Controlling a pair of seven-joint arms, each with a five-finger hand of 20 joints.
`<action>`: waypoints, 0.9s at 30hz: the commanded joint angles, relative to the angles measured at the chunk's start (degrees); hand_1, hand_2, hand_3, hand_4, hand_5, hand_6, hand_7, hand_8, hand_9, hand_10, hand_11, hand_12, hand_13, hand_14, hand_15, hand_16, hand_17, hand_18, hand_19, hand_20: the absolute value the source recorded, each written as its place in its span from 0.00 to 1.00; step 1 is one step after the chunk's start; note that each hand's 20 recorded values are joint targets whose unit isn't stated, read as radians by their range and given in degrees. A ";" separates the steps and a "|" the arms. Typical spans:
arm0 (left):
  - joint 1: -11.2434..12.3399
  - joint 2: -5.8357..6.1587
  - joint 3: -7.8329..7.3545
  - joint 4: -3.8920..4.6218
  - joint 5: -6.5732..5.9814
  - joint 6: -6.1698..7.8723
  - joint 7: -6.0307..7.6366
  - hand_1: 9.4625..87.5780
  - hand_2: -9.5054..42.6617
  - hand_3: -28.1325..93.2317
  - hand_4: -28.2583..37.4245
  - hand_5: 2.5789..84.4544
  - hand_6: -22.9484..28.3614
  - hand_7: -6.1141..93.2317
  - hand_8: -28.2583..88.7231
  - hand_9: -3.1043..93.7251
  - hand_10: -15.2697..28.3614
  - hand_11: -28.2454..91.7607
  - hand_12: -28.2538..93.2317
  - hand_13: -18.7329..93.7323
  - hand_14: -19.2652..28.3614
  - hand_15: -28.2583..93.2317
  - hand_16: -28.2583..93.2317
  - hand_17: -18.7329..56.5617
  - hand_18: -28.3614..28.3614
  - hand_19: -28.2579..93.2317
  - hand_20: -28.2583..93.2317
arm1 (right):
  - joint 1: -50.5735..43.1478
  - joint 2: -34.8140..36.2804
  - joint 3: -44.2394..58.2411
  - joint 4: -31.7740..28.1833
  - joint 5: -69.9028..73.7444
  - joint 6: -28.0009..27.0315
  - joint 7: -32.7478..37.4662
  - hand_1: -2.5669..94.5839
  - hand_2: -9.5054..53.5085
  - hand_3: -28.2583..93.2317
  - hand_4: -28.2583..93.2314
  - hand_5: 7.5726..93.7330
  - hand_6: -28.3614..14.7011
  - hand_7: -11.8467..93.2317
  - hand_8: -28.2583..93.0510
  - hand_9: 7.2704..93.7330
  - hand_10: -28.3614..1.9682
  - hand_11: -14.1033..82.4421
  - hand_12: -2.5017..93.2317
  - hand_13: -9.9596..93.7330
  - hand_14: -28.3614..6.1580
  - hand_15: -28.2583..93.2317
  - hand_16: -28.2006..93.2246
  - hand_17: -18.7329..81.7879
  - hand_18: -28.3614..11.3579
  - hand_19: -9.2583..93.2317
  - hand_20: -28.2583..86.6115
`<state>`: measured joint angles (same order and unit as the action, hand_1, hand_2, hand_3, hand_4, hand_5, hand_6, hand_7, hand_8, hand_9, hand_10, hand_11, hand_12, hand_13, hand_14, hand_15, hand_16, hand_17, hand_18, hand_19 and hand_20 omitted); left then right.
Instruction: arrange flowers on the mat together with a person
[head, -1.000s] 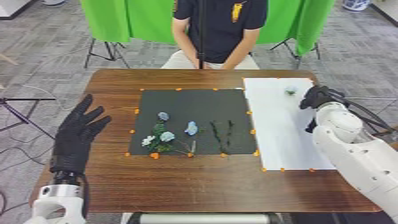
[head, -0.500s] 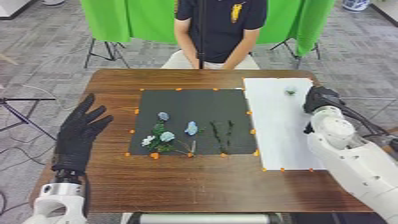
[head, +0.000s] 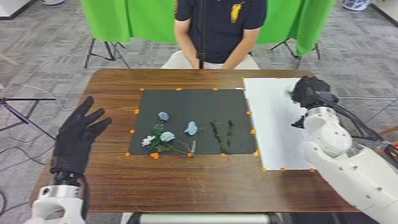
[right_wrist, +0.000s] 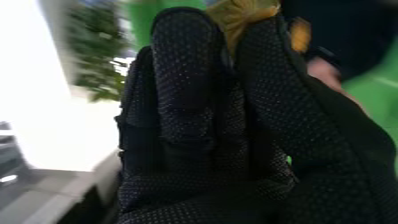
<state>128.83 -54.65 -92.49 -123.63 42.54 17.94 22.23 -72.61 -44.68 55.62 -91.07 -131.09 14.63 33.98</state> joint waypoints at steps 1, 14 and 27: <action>1.71 -0.36 0.04 0.13 -1.45 1.13 1.37 0.14 0.29 0.87 0.00 0.37 0.49 0.18 0.16 0.36 0.71 0.40 0.31 0.38 0.90 0.57 0.18 0.12 0.92 0.62 0.37 | 3.91 -2.27 -5.21 -9.88 0.35 -1.60 -8.13 0.66 0.00 0.79 0.00 0.85 0.74 0.34 0.23 0.93 0.71 0.31 0.42 0.85 0.76 0.60 0.49 0.54 0.38 0.87 0.46; 0.80 -0.07 0.86 0.57 -1.98 1.15 2.23 0.13 0.30 0.87 0.00 0.38 0.49 0.18 0.16 0.37 0.71 0.40 0.30 0.39 0.91 0.57 0.18 0.13 0.92 0.63 0.37 | 8.75 -10.09 -15.96 -6.18 -2.92 -8.85 -11.14 0.64 0.00 0.80 0.00 0.83 0.76 0.34 0.23 0.90 0.68 0.31 0.42 0.80 0.72 0.62 0.49 0.50 0.34 0.86 0.47; 0.90 -0.32 0.74 0.42 -1.78 1.11 1.72 0.14 0.30 0.87 0.00 0.38 0.49 0.18 0.16 0.37 0.72 0.41 0.30 0.39 0.91 0.57 0.18 0.13 0.92 0.63 0.37 | 5.73 -9.08 -15.15 -8.02 -4.34 -16.45 -11.65 0.60 0.00 0.81 0.00 0.78 0.77 0.32 0.21 0.81 0.65 0.26 0.36 0.73 0.66 0.58 0.47 0.43 0.32 0.79 0.45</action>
<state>129.28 -54.52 -91.75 -123.37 40.64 18.92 24.60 -64.77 -54.99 39.74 -97.51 -134.45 0.84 22.76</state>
